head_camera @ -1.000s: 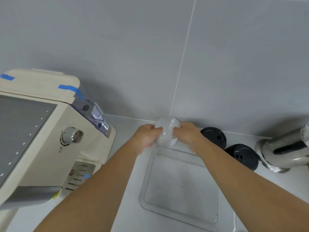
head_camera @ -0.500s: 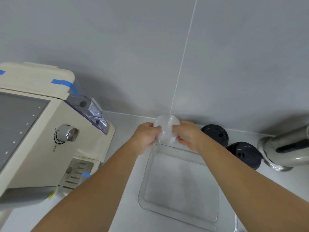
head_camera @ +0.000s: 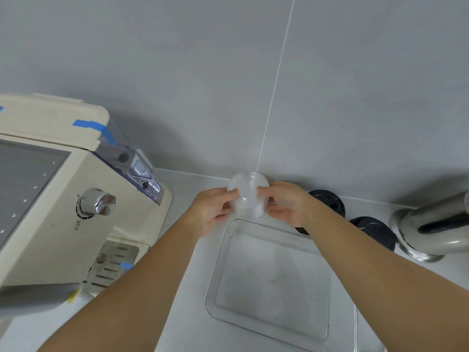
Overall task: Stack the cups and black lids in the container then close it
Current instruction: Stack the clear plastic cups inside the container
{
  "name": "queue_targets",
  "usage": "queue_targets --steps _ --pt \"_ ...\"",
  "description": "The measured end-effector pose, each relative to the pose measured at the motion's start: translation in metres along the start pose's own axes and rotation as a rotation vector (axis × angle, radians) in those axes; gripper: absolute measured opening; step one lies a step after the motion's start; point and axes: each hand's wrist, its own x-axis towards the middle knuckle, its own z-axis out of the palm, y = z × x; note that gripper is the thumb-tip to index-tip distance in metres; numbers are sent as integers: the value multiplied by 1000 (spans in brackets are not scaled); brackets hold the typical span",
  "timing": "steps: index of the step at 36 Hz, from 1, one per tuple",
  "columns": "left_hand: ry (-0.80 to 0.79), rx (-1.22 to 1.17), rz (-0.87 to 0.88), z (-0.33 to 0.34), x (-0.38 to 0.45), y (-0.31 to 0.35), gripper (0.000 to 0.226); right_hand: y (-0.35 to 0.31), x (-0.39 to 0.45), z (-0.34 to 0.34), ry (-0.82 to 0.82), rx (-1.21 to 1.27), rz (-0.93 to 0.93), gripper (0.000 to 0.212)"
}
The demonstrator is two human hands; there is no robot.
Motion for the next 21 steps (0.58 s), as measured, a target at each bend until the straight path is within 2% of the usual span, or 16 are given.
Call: queue_targets --steps 4,8,12,15,19,21 --pt "0 -24 25 -5 -4 3 30 -8 -6 1 -44 18 -14 31" --pt "-25 -50 66 -7 -15 7 26 -13 -14 2 -81 46 -36 21" --pt "-33 -56 113 -7 -26 13 25 -18 -26 -3 -110 43 -60 31" --pt "-41 -65 152 -7 -38 19 24 -24 -36 -8 -134 40 -97 20" --pt "-41 -70 207 -3 -59 29 6 -32 -54 -9 -129 66 -151 24" --pt "-29 -68 238 0 -69 32 7 -35 -64 -10 -126 100 -173 29"
